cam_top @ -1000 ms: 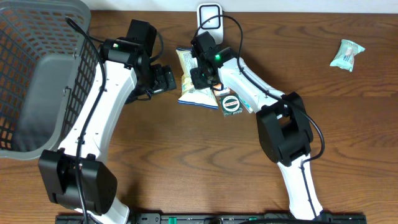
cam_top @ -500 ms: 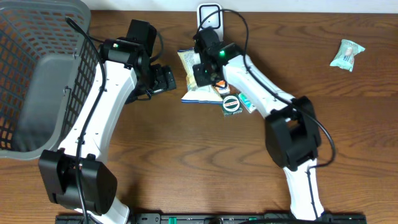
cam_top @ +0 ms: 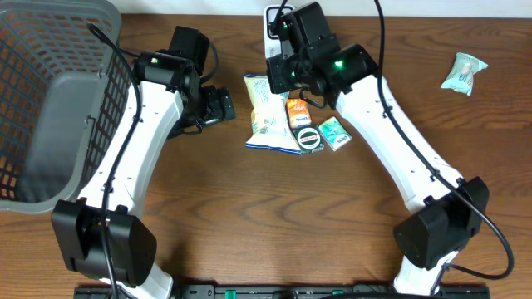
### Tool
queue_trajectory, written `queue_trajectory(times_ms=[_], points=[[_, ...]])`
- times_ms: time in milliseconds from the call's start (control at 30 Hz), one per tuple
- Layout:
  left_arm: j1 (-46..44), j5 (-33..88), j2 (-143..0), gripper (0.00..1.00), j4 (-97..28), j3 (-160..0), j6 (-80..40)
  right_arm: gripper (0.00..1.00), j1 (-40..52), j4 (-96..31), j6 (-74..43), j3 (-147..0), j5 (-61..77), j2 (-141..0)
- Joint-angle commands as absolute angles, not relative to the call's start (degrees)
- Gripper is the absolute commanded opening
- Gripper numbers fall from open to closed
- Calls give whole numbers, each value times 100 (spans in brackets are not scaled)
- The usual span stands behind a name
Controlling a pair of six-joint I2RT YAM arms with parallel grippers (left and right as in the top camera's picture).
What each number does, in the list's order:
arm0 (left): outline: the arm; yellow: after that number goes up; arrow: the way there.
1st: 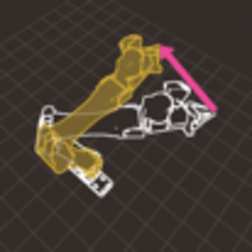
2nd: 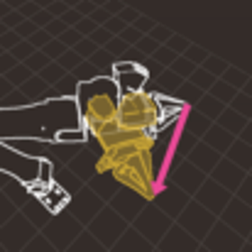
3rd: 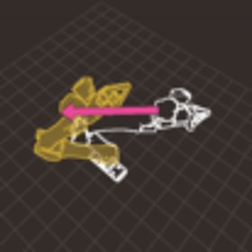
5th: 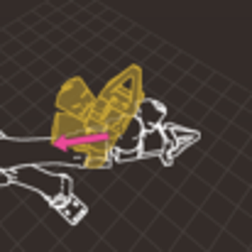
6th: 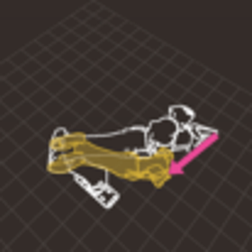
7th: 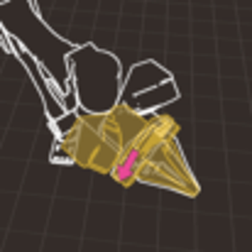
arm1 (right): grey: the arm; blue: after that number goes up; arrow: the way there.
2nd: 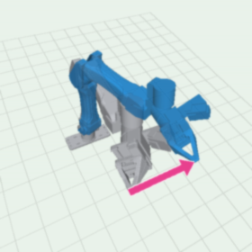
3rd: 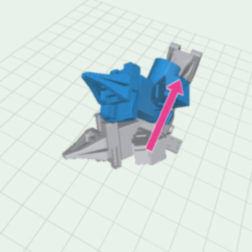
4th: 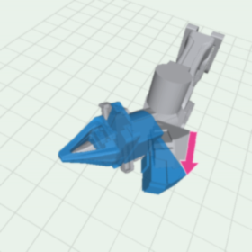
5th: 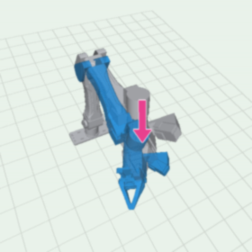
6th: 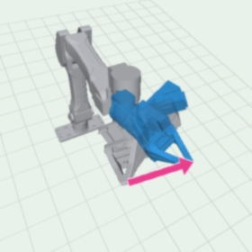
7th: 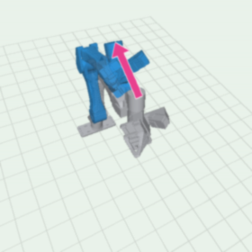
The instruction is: Scan the item barcode
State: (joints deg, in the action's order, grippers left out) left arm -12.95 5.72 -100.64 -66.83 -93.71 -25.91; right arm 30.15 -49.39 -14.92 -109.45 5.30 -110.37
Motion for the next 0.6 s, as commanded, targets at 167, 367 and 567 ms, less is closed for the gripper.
queue_trajectory(times_ms=[167,367,567], points=[[-1284,556,-10086,100,-6698,-9343,-2663,1,2755,-5078,-1516,-11002,552,-10792],[-1284,556,-10086,100,-6698,-9343,-2663,1,2486,-5107,-1389,-11004,552,-10770],[-1284,556,-10086,100,-6698,-9343,-2663,1,2008,-5218,-1334,-11004,556,-10545]])
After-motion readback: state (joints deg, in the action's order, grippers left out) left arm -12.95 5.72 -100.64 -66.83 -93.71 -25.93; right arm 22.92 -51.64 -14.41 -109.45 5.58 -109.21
